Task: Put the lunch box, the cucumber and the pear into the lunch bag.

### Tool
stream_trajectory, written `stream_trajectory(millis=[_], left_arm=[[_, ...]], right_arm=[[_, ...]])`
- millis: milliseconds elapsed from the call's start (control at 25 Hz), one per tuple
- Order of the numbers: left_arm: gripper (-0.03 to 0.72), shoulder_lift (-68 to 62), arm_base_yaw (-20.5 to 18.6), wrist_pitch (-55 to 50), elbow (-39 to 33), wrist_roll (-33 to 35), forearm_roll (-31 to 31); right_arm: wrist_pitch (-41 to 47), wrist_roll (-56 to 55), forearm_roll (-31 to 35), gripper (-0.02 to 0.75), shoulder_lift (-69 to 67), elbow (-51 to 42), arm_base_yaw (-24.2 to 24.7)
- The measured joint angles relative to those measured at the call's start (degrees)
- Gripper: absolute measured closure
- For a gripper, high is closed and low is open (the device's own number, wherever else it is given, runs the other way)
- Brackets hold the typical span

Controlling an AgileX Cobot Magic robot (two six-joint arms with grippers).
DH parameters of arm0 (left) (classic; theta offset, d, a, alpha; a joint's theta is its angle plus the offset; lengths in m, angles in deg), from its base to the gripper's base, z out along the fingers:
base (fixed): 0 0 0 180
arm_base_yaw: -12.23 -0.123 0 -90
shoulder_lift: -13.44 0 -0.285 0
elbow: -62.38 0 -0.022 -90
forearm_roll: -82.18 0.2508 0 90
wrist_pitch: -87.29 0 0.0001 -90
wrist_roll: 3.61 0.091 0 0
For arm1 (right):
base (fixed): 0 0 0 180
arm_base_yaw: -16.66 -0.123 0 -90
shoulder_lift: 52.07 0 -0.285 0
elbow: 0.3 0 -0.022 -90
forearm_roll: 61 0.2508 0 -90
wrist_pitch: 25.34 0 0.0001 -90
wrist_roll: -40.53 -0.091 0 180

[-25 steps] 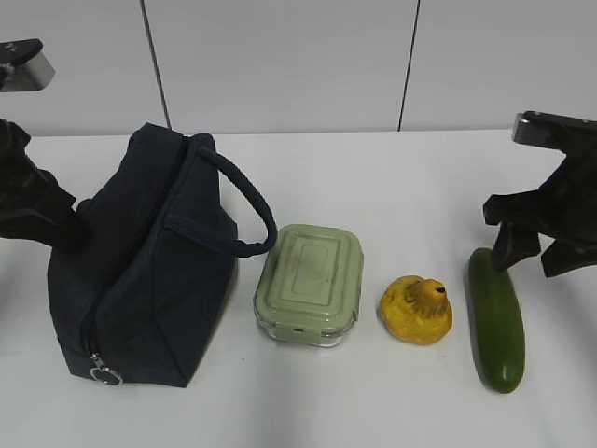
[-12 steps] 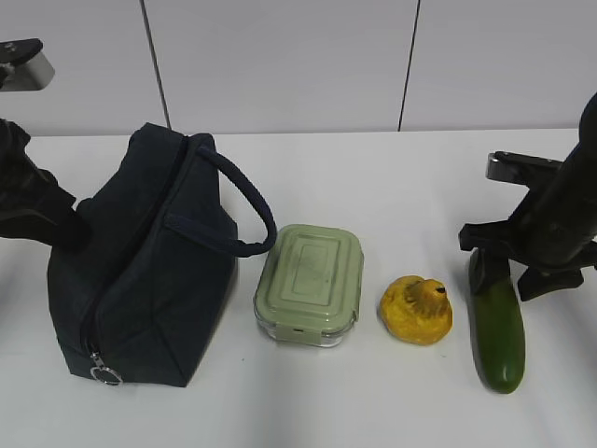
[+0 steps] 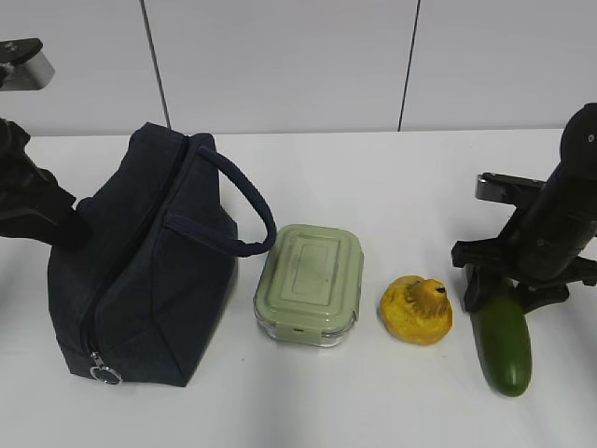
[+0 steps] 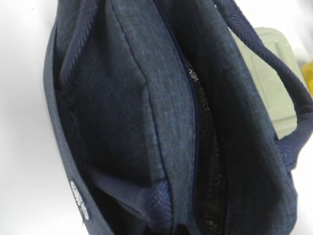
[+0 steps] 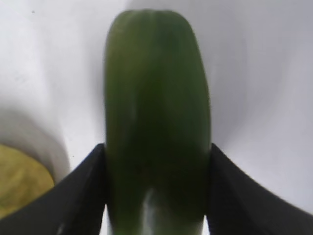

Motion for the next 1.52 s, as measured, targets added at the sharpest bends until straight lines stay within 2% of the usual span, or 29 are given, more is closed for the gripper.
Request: stream_trajectory(millis=[160, 280, 400, 480, 560, 640, 840, 960, 1280, 1520], left_arm=[[0.685, 0.0, 0.0, 0.2, 0.0, 0.0, 0.0], [0.685, 0.0, 0.0, 0.7, 0.0, 0.0, 0.1], [0.685, 0.0, 0.0, 1.2, 0.0, -0.1, 0.1], [0.685, 0.0, 0.0, 1.6, 0.0, -0.1, 0.1], [0.685, 0.0, 0.0, 1.8, 0.0, -0.1, 0.2], [0.685, 0.0, 0.0, 2.1, 0.0, -0.2, 0.2], [0.685, 0.0, 0.0, 2.2, 0.0, -0.2, 0.2], [0.685, 0.0, 0.0, 2.2, 0.0, -0.2, 0.2], [0.685, 0.0, 0.0, 2.2, 0.0, -0.2, 0.2], [0.685, 0.0, 0.0, 2.4, 0.0, -0.2, 0.2]], right_arm=[[1.0, 0.4, 0.3, 0.342, 3.9, 2.1, 0.0], [2.8, 3.5, 4.6, 0.342, 8.5, 6.0, 0.0], [5.6, 12.1, 18.6, 0.342, 12.7, 11.2, -0.3], [7.1, 19.2, 31.2, 0.342, 13.8, 15.6, -1.9], [7.3, 23.4, 38.6, 0.342, 13.8, 19.0, -5.4], [6.5, 25.7, 42.3, 0.342, 13.5, 22.0, -9.2], [0.6, 31.2, 47.4, 0.342, 8.4, 28.5, -20.3], [-2.6, 35.9, 52.1, 0.342, 3.5, 31.2, -24.1], [-5.2, 48.3, 68.3, 0.342, -6.3, 34.9, -26.3], [-4.7, 50.0, 65.0, 0.342, -9.9, 35.1, -26.4]])
